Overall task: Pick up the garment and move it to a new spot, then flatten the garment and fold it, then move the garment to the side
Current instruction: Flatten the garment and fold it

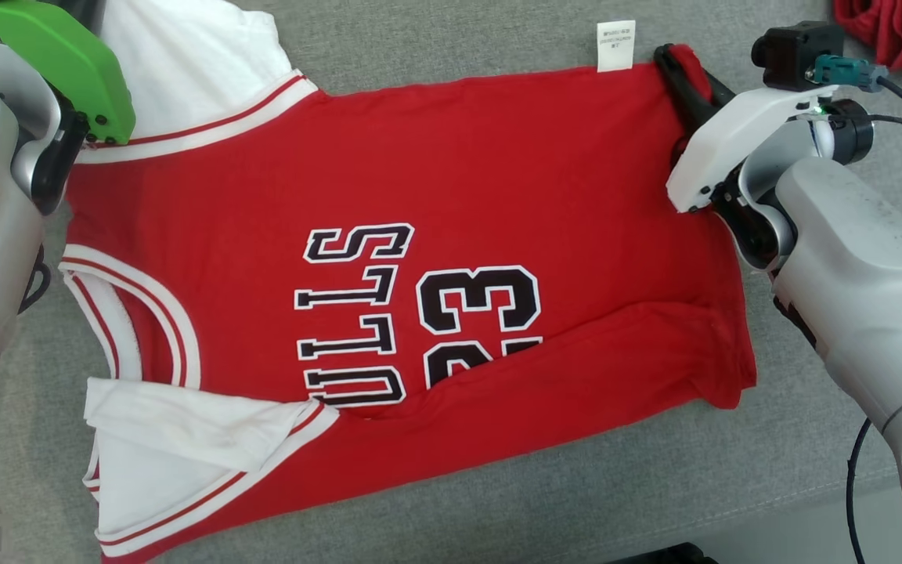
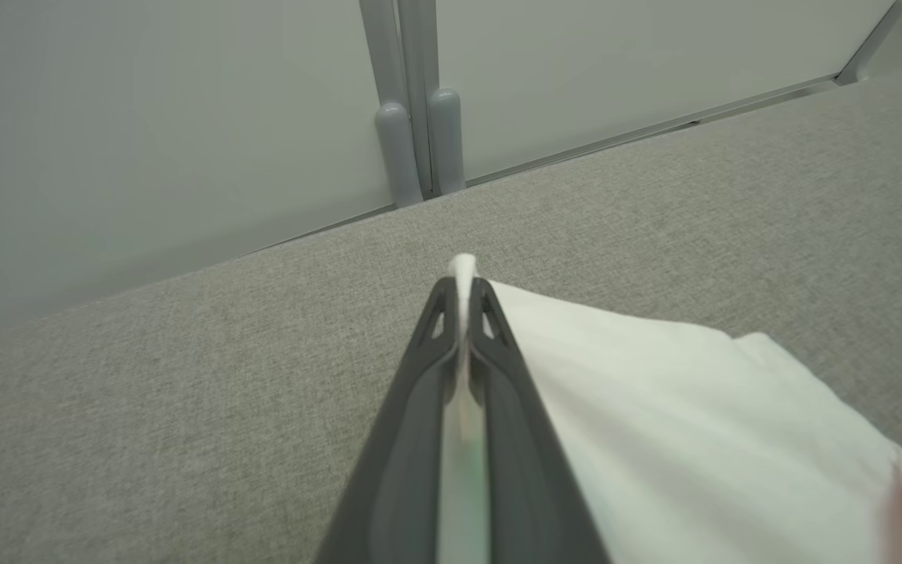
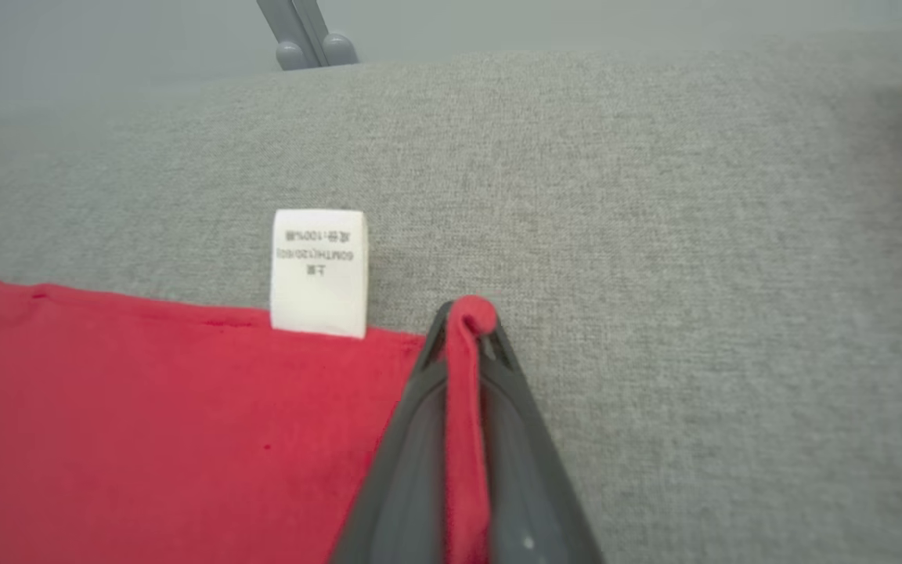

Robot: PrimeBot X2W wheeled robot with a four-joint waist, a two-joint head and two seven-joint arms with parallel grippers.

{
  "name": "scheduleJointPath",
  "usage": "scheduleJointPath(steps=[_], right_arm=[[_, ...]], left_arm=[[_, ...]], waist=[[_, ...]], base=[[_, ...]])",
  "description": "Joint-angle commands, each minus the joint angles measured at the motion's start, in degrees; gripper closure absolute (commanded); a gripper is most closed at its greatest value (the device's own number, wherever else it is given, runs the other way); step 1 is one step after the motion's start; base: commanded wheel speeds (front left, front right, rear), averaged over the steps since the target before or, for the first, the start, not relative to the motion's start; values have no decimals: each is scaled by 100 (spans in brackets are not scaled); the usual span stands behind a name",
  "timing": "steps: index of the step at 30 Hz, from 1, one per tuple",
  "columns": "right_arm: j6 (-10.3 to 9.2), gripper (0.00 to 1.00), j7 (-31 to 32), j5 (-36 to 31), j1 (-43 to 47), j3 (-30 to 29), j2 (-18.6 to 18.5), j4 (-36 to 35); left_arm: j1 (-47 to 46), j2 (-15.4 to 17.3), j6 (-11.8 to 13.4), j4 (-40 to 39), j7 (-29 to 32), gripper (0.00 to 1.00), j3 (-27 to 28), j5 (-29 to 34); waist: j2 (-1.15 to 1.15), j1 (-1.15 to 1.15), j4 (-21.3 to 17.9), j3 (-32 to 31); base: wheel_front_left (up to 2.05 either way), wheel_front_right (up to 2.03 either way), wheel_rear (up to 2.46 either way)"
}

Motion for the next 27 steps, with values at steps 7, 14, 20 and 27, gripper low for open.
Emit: scheduleJointPath(steps=[7,14,20,27], right_arm=[[-12,100,-391,83,102,59,-147,121],[-12,100,-566,109,457,-21,-366,-96],[-11,100,-595,-110,871,-397,-550,-538],[-11,100,-598,-436,1632,-1027,-599,-1023]], left_arm=[[218,22,14,-445,-615,100,-96,-261],[710,153,14,-1283,-785,100,206,-323],[1624,217,112,-2462,-773,100,1192,255],[3278,-44,302,-3839,-774,100,2124,908]], waist=[[0,0,380,-398],[0,0,639,-690],[0,0,792,-888],[0,0,942,-1159]], base=[[0,0,0],[0,0,0],[0,0,0],[0,0,0]])
